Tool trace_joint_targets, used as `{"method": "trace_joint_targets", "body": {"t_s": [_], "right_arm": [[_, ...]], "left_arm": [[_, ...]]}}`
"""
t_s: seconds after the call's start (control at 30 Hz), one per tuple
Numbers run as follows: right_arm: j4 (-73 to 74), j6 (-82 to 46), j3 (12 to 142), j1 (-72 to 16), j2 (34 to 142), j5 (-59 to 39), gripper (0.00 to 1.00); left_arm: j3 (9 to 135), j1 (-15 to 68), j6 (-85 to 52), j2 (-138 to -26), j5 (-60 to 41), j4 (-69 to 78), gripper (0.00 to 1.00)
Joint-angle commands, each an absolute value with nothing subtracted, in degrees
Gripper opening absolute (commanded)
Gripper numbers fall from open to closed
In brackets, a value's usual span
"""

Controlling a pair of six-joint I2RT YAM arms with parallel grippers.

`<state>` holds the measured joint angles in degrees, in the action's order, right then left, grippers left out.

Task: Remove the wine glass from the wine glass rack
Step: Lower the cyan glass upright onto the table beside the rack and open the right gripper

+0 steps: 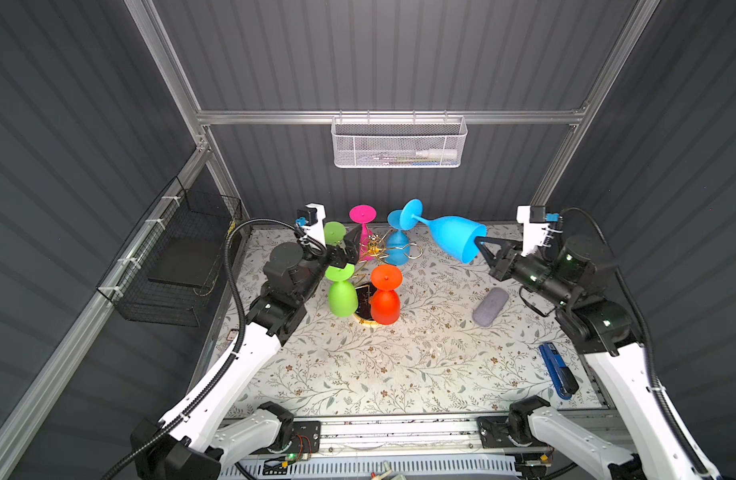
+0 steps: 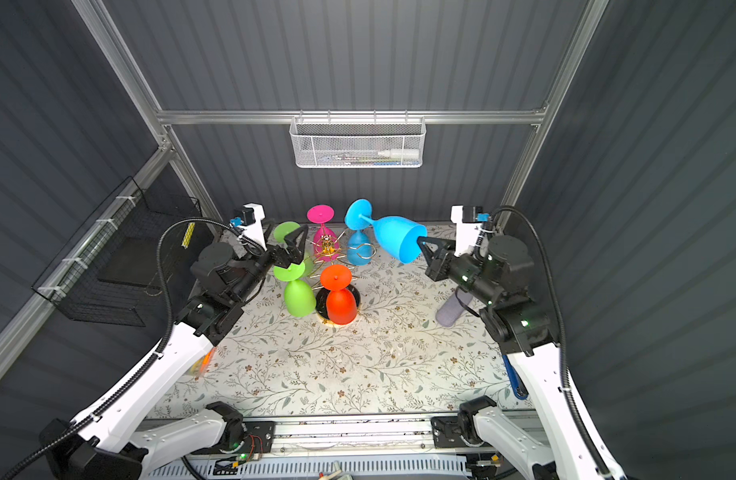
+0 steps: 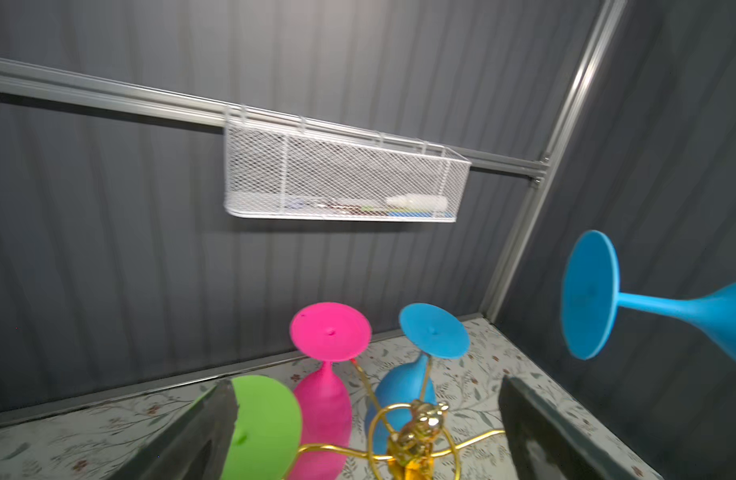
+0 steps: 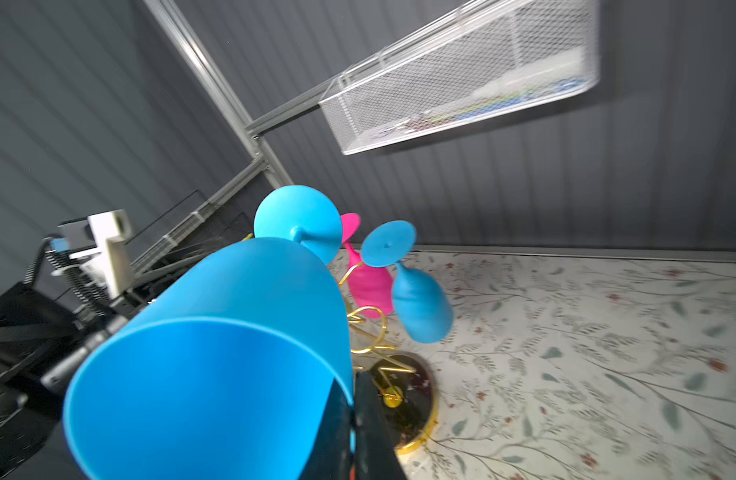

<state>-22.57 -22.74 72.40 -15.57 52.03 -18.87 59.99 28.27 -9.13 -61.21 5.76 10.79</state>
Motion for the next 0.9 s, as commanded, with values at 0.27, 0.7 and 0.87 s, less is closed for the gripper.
{"method": "trace_joint_targets", "body": {"t_s": [0.27,0.7,0.87], "right_arm": [[-46.8,-12.8,75.0,-11.9,54.0,1.6,0.0],[-48.7,-7.0,87.4,-12.0,79.0,8.5,0.0],[-51.0,-5.2,95.9,-12.4,90.8,8.6,0.0]], "left_arm": [[56.4,26.4,-4.2,-53.8,14.2,8.5,1.0],[53.1,26.4,-3.2,-48.2,14.7,5.8,1.0],[51.2,26.4,-3.7,-45.7,15.4,4.8,1.0]]}}
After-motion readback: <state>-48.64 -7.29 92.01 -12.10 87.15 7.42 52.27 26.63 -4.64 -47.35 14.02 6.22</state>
